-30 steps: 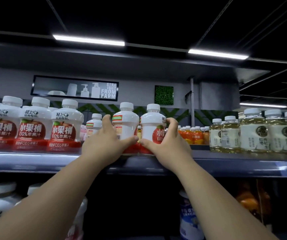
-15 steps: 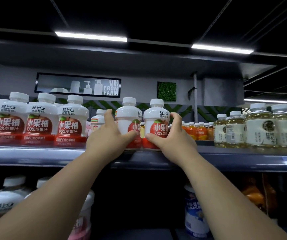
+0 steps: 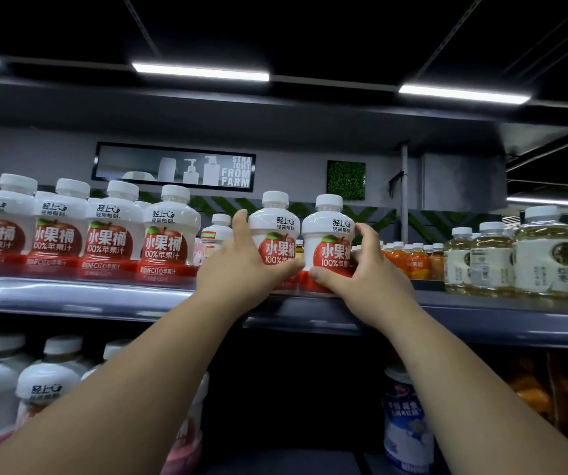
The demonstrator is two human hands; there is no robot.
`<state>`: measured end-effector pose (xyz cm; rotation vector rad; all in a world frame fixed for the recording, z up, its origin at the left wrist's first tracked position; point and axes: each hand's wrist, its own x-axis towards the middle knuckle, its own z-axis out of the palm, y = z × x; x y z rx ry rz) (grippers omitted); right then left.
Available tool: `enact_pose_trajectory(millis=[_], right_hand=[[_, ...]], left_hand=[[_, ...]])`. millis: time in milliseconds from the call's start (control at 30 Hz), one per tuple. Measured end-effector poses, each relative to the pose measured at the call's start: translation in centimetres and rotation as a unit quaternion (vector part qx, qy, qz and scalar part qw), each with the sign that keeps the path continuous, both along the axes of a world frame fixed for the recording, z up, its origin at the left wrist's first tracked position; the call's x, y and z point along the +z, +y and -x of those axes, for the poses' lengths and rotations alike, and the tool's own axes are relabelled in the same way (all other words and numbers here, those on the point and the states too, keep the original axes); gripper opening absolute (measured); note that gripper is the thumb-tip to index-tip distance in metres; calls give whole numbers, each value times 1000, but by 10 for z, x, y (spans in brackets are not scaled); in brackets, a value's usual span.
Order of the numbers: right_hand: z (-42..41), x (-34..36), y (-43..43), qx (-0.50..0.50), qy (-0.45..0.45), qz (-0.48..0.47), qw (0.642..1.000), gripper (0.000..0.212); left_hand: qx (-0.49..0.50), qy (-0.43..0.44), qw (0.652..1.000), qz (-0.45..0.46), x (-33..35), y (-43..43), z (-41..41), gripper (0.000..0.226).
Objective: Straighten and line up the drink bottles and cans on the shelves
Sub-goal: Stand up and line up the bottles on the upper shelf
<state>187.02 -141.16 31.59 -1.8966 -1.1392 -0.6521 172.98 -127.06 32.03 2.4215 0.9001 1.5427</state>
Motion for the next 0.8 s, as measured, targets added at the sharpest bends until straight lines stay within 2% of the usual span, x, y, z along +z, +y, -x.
enact_pose_trajectory(millis=[233, 367, 500, 633, 800], right_hand=[[-1, 7, -6, 80, 50, -8, 996, 105], [7, 14, -9, 90, 32, 16, 995, 112], [17, 16, -7, 69, -1, 33, 997, 110], [24, 20, -1, 51, -8, 63, 997, 107], [36, 23, 11, 47, -5, 68, 997, 107]], left_hand=[[-4, 9, 1000, 2, 1, 0, 5, 95], [-40, 16, 999, -15, 1, -3, 10, 95], [-67, 28, 992, -102, -2, -1, 27, 97], [37, 50, 970, -234, -6, 19, 54, 87], [132, 72, 963, -225, -9, 49, 83, 90]])
